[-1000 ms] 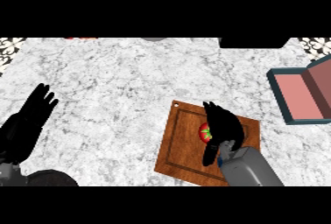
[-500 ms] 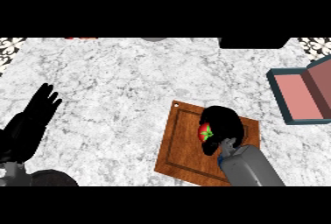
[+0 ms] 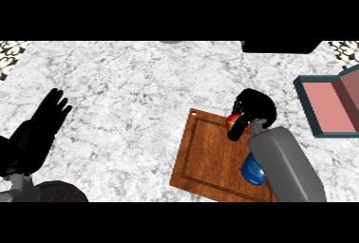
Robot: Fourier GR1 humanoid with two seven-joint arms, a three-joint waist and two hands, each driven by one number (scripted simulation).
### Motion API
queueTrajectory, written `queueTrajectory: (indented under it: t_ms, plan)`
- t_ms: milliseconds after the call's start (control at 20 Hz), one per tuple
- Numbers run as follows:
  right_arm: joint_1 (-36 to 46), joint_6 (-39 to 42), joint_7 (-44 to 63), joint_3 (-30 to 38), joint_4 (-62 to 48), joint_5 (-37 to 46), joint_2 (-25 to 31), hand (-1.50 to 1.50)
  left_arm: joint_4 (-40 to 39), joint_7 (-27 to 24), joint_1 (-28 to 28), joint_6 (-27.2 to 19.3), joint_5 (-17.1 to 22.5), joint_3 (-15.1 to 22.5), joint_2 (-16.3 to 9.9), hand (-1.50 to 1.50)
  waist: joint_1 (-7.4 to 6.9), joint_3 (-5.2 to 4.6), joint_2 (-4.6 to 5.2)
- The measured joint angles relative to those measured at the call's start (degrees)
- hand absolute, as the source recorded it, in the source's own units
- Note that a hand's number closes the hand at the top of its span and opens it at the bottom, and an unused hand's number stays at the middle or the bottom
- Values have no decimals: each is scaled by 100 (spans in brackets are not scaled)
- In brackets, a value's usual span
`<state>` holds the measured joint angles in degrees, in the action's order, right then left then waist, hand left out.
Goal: Pick the tomato from the cutting board and place it in the cardboard box
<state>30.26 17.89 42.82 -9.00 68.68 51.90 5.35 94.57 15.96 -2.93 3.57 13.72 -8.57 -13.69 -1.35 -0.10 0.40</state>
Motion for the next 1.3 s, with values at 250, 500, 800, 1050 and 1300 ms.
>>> queueTrajectory:
  t_ms: [250,500,800,1050,1300]
  plan:
    - [1110,-578,63,755,-1545,82,214,150,-91,-44,-104,29,-37,29,14,0,-90,10,40]
    - [1872,-1162,-111,944,-2594,404,484,150,-113,-56,-65,111,5,-49,-29,0,-55,12,21]
    - [2522,-1497,91,816,-2590,756,471,150,111,54,114,124,55,-110,-32,0,15,10,-24]
    - [3145,-1574,579,674,-2185,1133,572,150,41,65,63,98,37,-178,-53,0,70,7,-45]
    - [3528,-1579,1182,649,-1825,1546,798,150,7,-14,144,151,33,-232,-61,0,103,5,-56]
